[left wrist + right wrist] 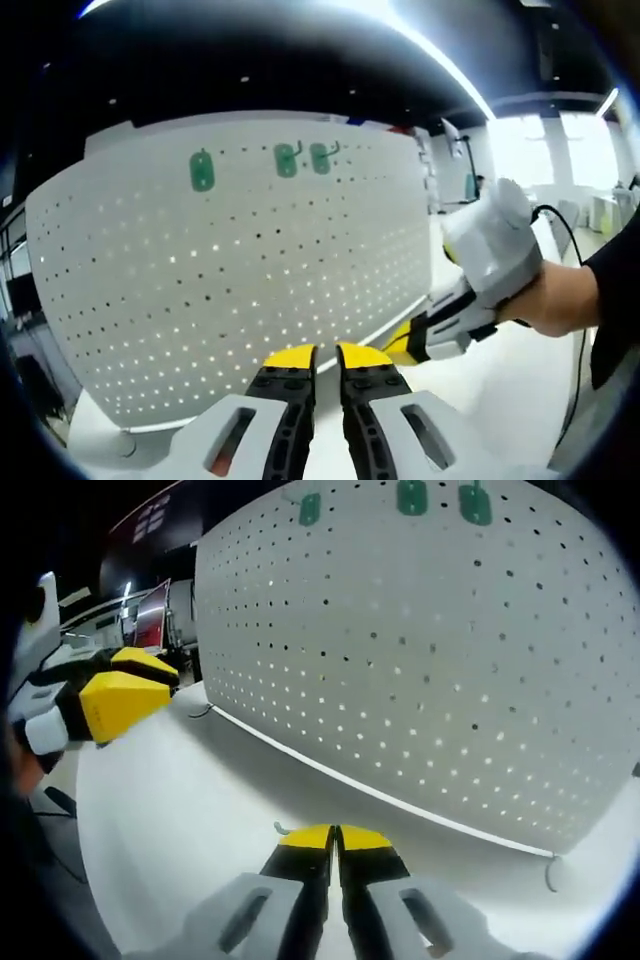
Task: Insert the hook assembly into the mounting plate slot until the hook locks in place.
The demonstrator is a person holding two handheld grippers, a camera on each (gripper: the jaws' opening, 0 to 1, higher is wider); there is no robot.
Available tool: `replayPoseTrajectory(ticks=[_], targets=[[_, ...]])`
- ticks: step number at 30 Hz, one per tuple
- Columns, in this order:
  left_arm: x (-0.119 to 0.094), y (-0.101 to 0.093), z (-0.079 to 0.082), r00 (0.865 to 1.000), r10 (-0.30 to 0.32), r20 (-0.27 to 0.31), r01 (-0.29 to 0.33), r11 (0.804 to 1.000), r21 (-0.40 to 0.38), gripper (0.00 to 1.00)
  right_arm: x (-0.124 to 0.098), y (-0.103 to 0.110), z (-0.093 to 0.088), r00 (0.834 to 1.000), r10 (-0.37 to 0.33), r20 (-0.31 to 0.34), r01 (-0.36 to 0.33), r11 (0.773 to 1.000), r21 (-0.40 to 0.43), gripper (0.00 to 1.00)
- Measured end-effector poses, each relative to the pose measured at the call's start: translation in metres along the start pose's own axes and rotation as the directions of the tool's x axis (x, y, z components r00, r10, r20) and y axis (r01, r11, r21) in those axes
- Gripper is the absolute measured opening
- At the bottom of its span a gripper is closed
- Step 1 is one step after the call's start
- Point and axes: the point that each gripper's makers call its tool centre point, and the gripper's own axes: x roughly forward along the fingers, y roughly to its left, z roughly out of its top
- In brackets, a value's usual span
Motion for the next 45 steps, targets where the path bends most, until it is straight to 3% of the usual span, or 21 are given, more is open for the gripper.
replayPoseTrajectory(ticks=[26,45], targets=[[0.002,-0.014,-0.002,0.999,-0.041,-0.010,0.041,0.999,0.032,0.09,-0.022,0.005,0.023,0.999,0.018,0.043,-0.019,0.999,0.033,0.00],[0.006,-0.023,-0.014,0.994,-0.104,-0.043,0.105,0.994,0.029,0.14,-0.032,0.016,0.035,0.996,0.061,0.070,-0.064,0.997,0.048,0.00]])
